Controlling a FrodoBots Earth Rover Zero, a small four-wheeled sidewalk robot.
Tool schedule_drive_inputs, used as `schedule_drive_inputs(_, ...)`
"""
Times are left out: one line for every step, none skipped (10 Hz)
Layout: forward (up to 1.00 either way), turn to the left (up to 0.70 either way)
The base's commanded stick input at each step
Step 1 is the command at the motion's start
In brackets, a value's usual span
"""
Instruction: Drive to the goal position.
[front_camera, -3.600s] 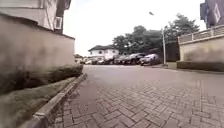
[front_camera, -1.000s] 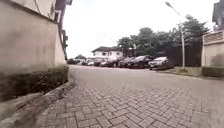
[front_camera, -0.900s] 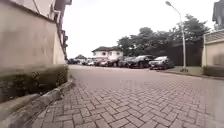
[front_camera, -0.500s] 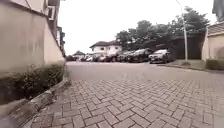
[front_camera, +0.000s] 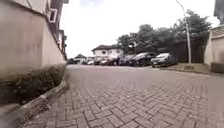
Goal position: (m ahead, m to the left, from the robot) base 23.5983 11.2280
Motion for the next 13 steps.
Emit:
schedule_drive_inputs(0.7,0.0)
schedule_drive_inputs(0.7,0.0)
schedule_drive_inputs(0.7,0.0)
schedule_drive_inputs(0.7,0.0)
schedule_drive_inputs(0.7,0.0)
schedule_drive_inputs(0.7,0.35)
schedule_drive_inputs(0.7,0.0)
schedule_drive_inputs(0.7,0.0)
schedule_drive_inputs(0.7,0.0)
schedule_drive_inputs(0.7,0.0)
schedule_drive_inputs(0.7,0.0)
schedule_drive_inputs(0.7,0.0)
schedule_drive_inputs(0.7,0.0)
